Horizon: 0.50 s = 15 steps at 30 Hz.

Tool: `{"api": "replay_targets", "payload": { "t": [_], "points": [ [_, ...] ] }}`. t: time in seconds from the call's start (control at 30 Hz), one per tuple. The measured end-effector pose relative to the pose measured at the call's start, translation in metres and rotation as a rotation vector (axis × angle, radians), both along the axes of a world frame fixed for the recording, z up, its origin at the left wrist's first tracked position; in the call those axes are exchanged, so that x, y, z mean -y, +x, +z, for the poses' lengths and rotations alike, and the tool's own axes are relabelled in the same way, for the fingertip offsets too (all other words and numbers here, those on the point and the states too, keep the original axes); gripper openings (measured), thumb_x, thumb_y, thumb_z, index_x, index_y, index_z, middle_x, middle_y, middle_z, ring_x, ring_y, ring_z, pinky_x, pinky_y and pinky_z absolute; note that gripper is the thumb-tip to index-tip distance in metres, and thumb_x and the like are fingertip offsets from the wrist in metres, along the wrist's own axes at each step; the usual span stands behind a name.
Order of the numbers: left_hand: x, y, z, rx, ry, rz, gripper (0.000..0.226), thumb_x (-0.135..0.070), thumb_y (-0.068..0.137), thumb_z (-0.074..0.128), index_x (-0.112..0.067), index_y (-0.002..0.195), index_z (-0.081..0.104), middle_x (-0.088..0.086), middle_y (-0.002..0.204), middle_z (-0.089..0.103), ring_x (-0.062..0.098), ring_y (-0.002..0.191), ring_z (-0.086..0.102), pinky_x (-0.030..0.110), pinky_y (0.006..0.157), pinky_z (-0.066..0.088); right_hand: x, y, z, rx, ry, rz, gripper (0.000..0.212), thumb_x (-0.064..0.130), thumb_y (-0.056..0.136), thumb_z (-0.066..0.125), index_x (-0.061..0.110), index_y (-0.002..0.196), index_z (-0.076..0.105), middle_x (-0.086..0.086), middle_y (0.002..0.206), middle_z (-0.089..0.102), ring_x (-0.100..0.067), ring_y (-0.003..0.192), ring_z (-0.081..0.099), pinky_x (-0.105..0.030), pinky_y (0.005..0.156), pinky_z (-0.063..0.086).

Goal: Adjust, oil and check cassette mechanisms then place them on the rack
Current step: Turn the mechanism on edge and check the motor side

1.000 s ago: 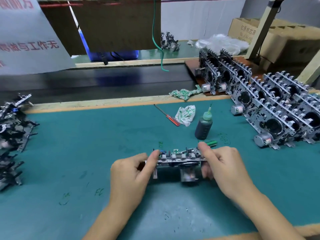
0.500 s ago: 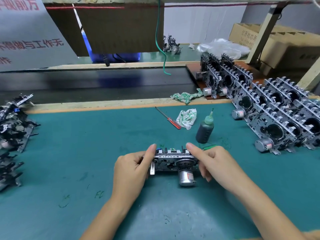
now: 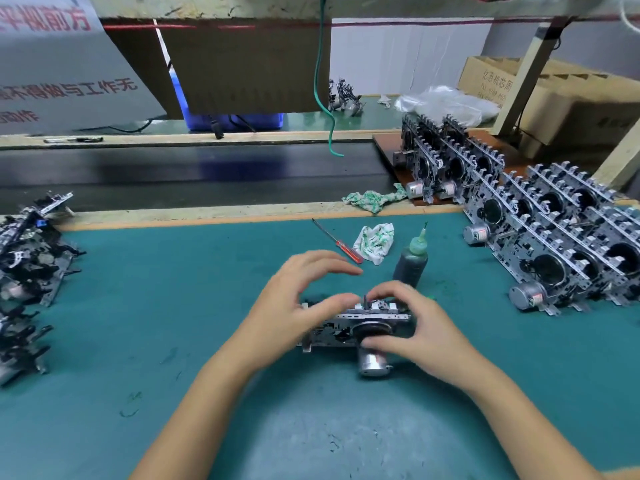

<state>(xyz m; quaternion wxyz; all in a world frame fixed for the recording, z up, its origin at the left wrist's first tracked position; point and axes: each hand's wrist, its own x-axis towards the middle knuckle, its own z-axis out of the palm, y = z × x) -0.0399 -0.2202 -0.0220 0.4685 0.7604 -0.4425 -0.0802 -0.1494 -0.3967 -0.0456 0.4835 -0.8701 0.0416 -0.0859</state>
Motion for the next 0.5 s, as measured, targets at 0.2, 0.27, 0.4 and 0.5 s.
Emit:
{"api": "replay_targets", "payload": {
  "t": [0.2,0.27,0.4,0.5],
  "points": [
    [0.010,0.000,-0.005,-0.098,0.002,-0.147,0.021,-0.034,0.085,0.060,-0.045,0.099,0.071,-0.023,0.114,0.063,0.002,0.118,0.050,0.014,0.097,0.035,-0.008,0.003,-0.006,0.068,0.189,-0.101,0.034,0.026,0.060,0.080,0.023,0.090,0.064,0.013,0.088,0.068,-0.003,0.084,0.062,-0.012,0.077,0.043],
    [0.010,0.000,-0.005,-0.112,-0.006,-0.159,0.023,-0.032,0.085,0.059,-0.047,0.100,0.069,-0.023,0.112,0.063,0.003,0.115,0.052,0.013,0.095,0.035,-0.008,0.004,-0.006,0.071,0.214,-0.097,0.032,0.021,0.060,0.081,0.021,0.087,0.064,0.012,0.083,0.068,-0.003,0.078,0.062,-0.013,0.074,0.043],
    [0.011,-0.001,-0.007,-0.112,-0.038,-0.156,0.023,-0.029,0.084,0.061,-0.039,0.102,0.072,-0.021,0.106,0.067,0.000,0.112,0.053,0.013,0.096,0.037,-0.010,0.005,-0.007,0.080,0.304,-0.103,0.031,0.017,0.055,0.082,0.017,0.081,0.066,0.006,0.076,0.067,-0.006,0.071,0.061,-0.016,0.070,0.046],
    [0.010,-0.001,-0.009,-0.111,-0.046,-0.181,0.022,-0.024,0.085,0.061,-0.028,0.103,0.073,-0.020,0.106,0.068,-0.002,0.112,0.052,0.013,0.096,0.036,-0.009,0.006,-0.006,0.067,0.293,-0.097,0.031,0.021,0.052,0.083,0.018,0.078,0.065,0.008,0.072,0.065,-0.005,0.067,0.059,-0.015,0.067,0.044]
  ]
}}
